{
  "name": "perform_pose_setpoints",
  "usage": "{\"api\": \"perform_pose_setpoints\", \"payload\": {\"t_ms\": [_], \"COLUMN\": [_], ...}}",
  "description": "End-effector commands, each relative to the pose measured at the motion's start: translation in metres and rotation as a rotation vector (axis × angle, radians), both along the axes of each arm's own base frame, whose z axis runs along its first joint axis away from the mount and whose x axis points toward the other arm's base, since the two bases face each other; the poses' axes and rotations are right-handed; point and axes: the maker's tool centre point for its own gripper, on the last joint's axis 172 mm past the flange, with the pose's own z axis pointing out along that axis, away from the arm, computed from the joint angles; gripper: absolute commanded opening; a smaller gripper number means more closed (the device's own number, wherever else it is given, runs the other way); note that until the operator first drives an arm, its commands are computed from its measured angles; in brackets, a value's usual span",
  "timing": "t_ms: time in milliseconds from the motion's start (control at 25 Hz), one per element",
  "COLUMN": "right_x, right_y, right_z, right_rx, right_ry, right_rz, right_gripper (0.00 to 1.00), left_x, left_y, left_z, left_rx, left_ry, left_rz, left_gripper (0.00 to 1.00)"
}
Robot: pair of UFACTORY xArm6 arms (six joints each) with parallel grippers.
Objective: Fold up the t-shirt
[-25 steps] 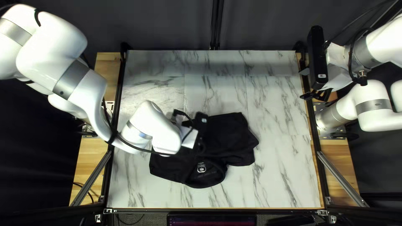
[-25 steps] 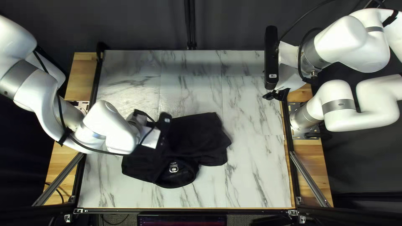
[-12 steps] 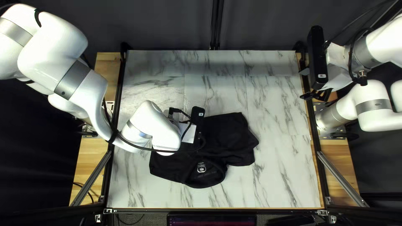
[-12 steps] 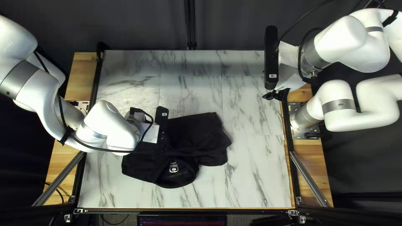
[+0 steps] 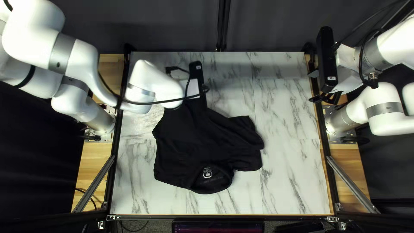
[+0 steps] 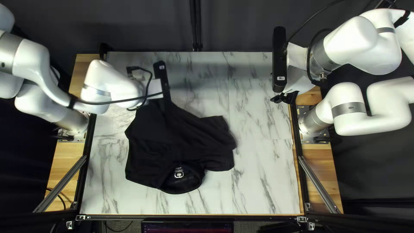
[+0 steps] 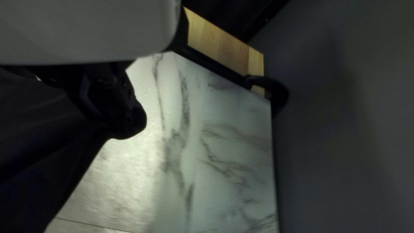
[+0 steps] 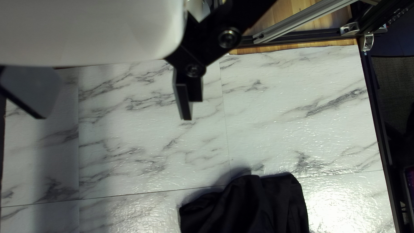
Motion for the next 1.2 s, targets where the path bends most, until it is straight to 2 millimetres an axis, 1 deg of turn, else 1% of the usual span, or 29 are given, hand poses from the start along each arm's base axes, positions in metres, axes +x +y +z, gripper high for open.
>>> {"api": "perform_pose_setpoints", "payload": {"t_ms": [40, 200, 240, 280, 400, 440, 520, 640, 1080, 1200], "right_x": [0.0, 0.0, 0.0, 0.0, 0.0, 0.0, 0.0, 0.0, 0.0, 0.0], "right_y": [0.0, 0.0, 0.0, 0.0, 0.0, 0.0, 0.0, 0.0, 0.0, 0.0], "right_z": [0.0, 0.0, 0.0, 0.0, 0.0, 0.0, 0.0, 0.0, 0.0, 0.0], "right_rx": [0.0, 0.0, 0.0, 0.0, 0.0, 0.0, 0.0, 0.0, 0.0, 0.0], "right_ry": [0.0, 0.0, 0.0, 0.0, 0.0, 0.0, 0.0, 0.0, 0.0, 0.0], "right_rz": [0.0, 0.0, 0.0, 0.0, 0.0, 0.0, 0.0, 0.0, 0.0, 0.0], "right_gripper": [1.0, 1.0, 1.0, 1.0, 1.0, 1.0, 1.0, 1.0, 1.0, 1.0], "left_x": [0.0, 0.0, 0.0, 0.0, -0.008, -0.014, -0.021, -0.029, -0.029, -0.024], "left_y": [0.002, 0.002, 0.0, 0.003, 0.018, 0.03, 0.044, 0.059, 0.062, 0.075], "left_z": [0.0, 0.0, -0.002, -0.004, -0.006, -0.006, -0.001, 0.006, 0.008, 0.02], "left_rx": [0.007, 0.007, -0.001, -0.001, 0.0, 0.007, 0.021, 0.061, 0.068, 0.076], "left_ry": [0.0, 0.0, 0.0, 0.004, -0.004, -0.014, -0.034, -0.068, -0.079, -0.09], "left_rz": [0.008, 0.008, 0.008, 0.007, 0.03, 0.053, 0.085, 0.113, 0.124, 0.13], "left_gripper": [0.0, 0.0, 0.0, 0.0, 0.0, 0.0, 0.0, 0.0, 0.0, 0.0]}}
